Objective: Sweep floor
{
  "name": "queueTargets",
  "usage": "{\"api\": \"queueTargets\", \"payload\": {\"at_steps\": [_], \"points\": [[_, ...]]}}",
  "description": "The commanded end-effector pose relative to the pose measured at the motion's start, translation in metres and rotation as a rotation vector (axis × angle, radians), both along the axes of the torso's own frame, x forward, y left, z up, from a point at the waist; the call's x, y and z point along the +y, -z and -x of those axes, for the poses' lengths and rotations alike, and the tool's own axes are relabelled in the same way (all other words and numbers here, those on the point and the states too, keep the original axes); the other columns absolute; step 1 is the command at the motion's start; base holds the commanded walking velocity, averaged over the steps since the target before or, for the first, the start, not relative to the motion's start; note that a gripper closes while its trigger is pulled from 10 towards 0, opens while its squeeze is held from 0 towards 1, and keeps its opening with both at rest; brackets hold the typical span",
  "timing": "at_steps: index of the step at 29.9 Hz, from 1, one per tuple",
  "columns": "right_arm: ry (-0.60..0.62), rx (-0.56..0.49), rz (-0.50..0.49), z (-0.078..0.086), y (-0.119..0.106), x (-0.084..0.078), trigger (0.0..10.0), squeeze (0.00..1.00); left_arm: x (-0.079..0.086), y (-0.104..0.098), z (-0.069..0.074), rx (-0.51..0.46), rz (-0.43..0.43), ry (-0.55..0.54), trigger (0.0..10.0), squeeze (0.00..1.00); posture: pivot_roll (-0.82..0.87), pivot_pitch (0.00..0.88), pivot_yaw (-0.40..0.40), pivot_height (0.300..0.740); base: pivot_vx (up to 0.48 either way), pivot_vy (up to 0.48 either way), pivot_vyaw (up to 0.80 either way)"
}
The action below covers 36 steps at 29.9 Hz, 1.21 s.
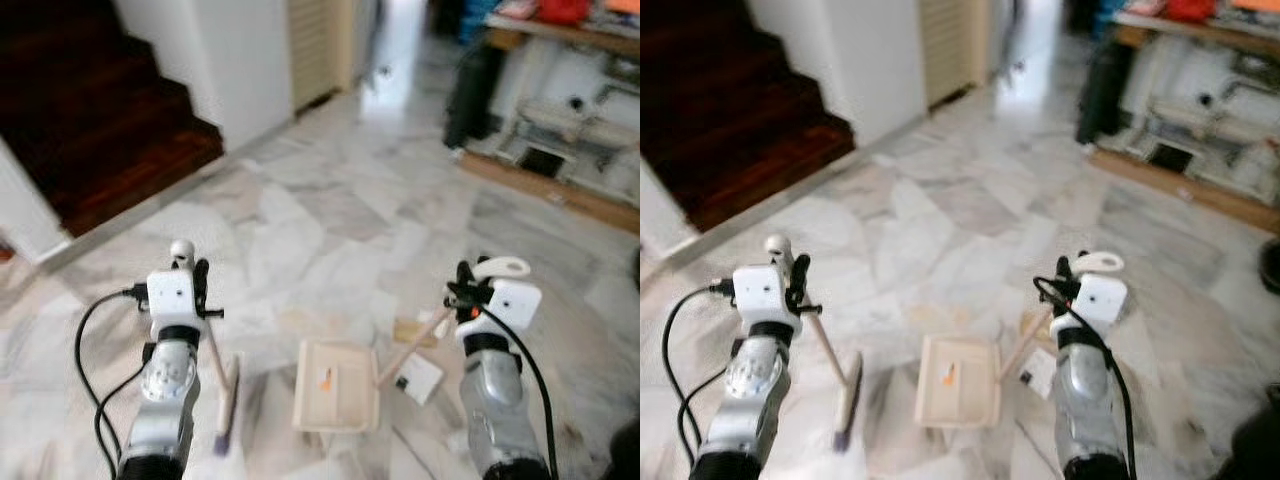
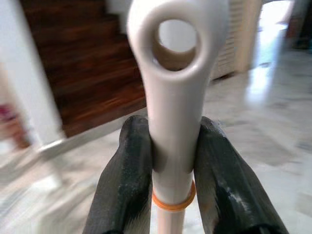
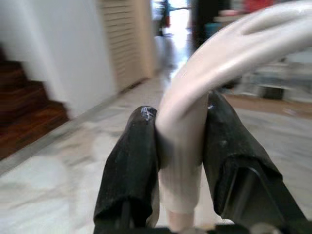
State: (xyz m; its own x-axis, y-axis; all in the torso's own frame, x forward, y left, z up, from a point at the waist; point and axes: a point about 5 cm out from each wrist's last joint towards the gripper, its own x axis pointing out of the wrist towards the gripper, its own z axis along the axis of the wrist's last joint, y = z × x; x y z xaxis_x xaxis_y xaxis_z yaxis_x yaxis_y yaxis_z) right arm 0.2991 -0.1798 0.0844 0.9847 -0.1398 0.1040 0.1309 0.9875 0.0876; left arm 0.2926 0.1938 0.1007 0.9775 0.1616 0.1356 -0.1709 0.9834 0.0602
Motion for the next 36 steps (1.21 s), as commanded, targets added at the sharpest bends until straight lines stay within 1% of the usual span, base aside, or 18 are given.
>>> {"api": "queueTargets", "payload": {"at_steps": [1,15,27,32,36], "points": [[0.006,-0.052,-0.007,-0.0023,-0.0114,-0.0033,10.0,0.00,-0.0028,-0.0104,-0.0028,-0.043,-0.015,0.004,10.0,0.00,-0.02,0.000,-0.011,0.740,0.000,0.000,0.79],[0.005,-0.060,-0.006,-0.0036,-0.0149,-0.0058,10.0,0.00,-0.0046,-0.0077,-0.0021,-0.026,-0.013,0.010,10.0,0.00,-0.02,0.000,-0.008,0.740,0.000,0.000,0.79],[-0.003,-0.042,-0.018,-0.0033,-0.0118,-0.0036,10.0,0.00,-0.0029,-0.0096,-0.0039,-0.029,-0.015,0.001,10.0,0.00,-0.01,0.000,-0.006,0.740,0.000,0.000,0.79],[-0.002,-0.025,-0.045,-0.0050,-0.0098,-0.0049,10.0,0.00,-0.0022,-0.0105,-0.0048,-0.032,-0.015,0.001,10.0,0.00,-0.01,0.000,-0.006,0.740,0.000,0.000,0.11],[-0.007,-0.023,-0.044,-0.0062,-0.0104,-0.0052,10.0,0.00,-0.0019,-0.0109,-0.0054,-0.033,-0.012,0.000,10.0,0.00,-0.02,0.000,-0.004,0.740,0.000,0.000,0.00]]}}
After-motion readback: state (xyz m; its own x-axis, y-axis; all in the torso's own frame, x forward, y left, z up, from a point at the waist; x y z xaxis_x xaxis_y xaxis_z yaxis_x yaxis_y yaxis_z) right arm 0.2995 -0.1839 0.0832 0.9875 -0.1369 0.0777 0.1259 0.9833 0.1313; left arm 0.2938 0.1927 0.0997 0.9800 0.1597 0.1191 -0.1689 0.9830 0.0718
